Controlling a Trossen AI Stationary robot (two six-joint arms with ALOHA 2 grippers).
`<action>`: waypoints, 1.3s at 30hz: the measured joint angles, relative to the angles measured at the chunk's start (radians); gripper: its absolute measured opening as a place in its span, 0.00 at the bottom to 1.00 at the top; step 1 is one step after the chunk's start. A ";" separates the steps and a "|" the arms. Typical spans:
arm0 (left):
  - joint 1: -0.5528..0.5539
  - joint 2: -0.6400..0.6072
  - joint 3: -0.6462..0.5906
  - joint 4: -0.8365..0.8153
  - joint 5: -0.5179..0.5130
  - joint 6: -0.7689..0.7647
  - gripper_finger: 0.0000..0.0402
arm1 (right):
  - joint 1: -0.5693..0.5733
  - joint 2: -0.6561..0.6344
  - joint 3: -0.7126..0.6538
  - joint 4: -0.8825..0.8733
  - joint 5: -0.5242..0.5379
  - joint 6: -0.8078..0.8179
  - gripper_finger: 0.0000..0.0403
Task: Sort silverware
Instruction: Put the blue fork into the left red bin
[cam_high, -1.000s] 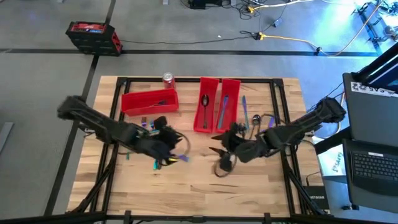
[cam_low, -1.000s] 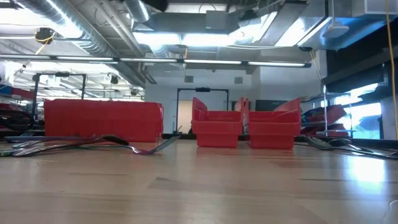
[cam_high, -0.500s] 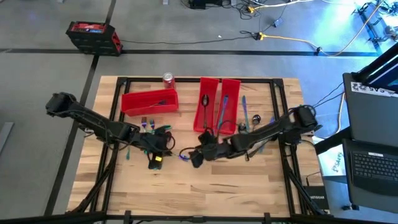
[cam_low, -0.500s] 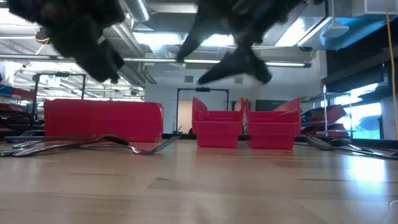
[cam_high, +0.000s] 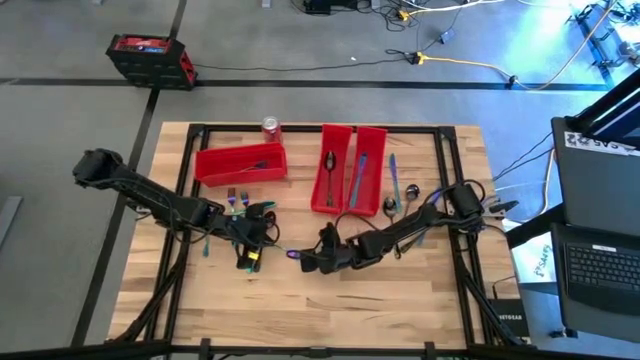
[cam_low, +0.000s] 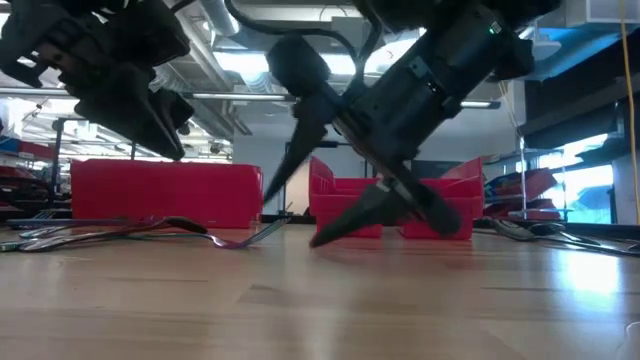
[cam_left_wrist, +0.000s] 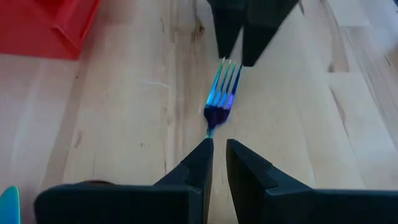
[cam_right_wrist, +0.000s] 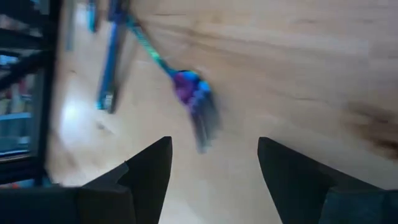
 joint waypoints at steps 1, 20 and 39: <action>0.000 0.000 0.000 0.001 -0.005 -0.003 0.08 | 0.000 0.000 0.000 0.003 0.004 0.000 0.55; 0.000 0.000 0.000 0.002 -0.088 -0.012 0.08 | -0.002 0.001 0.000 -0.012 0.029 0.018 0.40; 0.000 0.000 0.000 0.001 -0.114 -0.011 0.08 | -0.002 0.056 0.002 0.118 0.031 0.072 0.27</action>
